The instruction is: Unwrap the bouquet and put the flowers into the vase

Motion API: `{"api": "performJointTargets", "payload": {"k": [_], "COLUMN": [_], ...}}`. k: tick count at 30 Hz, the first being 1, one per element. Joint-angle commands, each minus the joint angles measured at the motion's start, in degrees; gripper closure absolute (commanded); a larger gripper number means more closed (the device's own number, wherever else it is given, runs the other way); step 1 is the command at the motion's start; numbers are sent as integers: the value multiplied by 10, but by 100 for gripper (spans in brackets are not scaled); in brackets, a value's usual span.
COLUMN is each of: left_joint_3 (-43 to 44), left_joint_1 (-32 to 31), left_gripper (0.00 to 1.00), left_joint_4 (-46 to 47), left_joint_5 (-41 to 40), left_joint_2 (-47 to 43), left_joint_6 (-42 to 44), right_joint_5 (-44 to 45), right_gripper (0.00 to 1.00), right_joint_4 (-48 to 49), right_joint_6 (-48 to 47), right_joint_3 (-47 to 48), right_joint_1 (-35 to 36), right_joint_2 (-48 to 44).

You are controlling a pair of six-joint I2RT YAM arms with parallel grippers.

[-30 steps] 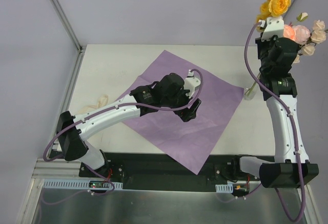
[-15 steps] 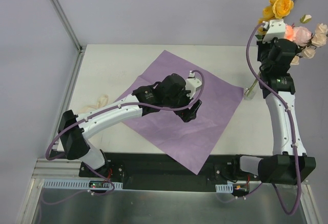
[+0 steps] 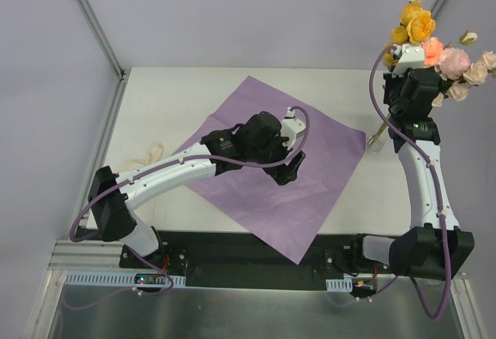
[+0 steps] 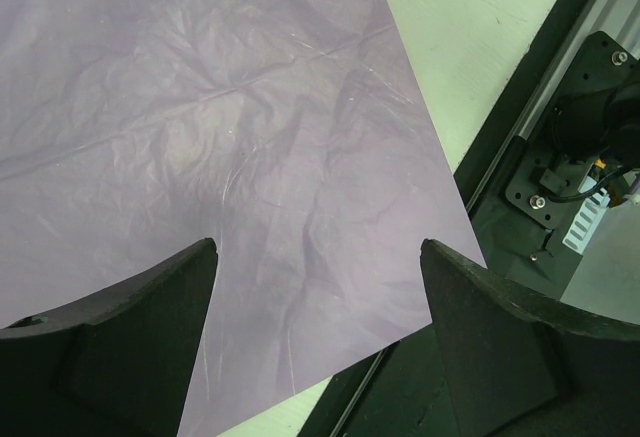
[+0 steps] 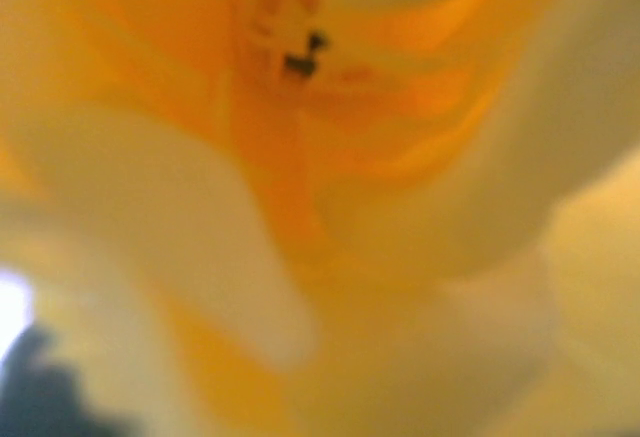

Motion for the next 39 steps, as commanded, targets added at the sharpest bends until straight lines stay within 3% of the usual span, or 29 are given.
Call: {"api": "performJointTargets", "payload": {"k": [1,17,39], "left_joint_3": [-3,-3,-3], "left_joint_1": [3,3,4], "left_gripper": [18,18,19], "left_joint_4": [5,6,6], "left_joint_5": [-3,7,12], "left_joint_2": [-5,-14,-18], "left_joint_6": [5,1,-5], "right_joint_5": [-50,-102,-32], "right_gripper": [99,99,99], "right_joint_4": [40,128,211], "right_joint_6": [25,-19,-24], "right_joint_3": [-16,-133,-225], "right_joint_1": [-17,-28,-26], "right_joint_2": [-10,-7,-58]}}
